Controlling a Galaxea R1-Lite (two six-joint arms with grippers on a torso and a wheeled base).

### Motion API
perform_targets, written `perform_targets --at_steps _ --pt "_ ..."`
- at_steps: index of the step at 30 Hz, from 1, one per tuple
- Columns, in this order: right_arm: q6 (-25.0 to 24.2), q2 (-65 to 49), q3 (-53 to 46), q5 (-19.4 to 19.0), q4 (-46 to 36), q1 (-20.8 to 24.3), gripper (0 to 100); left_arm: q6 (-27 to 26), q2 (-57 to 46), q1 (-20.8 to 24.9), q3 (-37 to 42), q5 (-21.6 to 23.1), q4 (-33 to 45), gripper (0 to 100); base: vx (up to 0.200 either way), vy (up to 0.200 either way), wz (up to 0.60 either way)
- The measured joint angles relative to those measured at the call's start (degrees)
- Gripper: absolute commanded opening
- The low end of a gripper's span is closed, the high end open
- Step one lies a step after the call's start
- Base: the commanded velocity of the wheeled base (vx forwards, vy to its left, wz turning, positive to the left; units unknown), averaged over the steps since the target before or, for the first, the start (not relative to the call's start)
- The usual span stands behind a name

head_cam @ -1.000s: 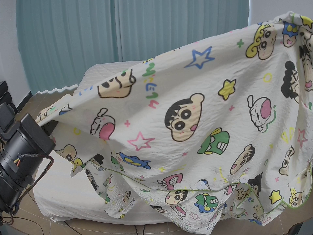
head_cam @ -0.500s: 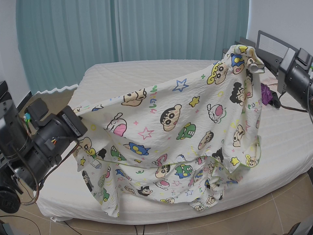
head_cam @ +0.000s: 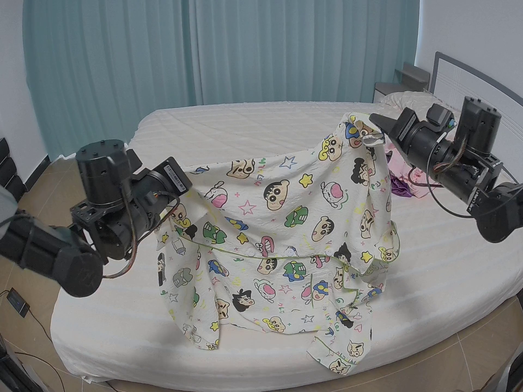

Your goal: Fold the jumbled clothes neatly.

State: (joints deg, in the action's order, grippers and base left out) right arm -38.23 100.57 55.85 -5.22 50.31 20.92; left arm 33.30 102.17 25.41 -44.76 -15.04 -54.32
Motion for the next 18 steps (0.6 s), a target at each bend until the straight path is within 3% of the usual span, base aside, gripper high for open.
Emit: perform_targets --at_steps 3,15,18 --pt "-0.06 3.91 1.12 0.16 1.39 -0.59 0 0.46 4.33 -1.16 -3.28 0.43 0.10 0 0.200 0.000 0.00" --pt "-0.13 15.93 4.92 1.55 4.46 -2.67 0 0.93 19.80 -4.49 -10.83 0.33 -0.01 0 0.000 0.000 0.00" --pt "-1.05 18.29 6.12 1.89 4.60 -3.01 0 0.94 22.81 -5.40 -12.65 0.33 0.07 0 0.200 0.000 0.00"
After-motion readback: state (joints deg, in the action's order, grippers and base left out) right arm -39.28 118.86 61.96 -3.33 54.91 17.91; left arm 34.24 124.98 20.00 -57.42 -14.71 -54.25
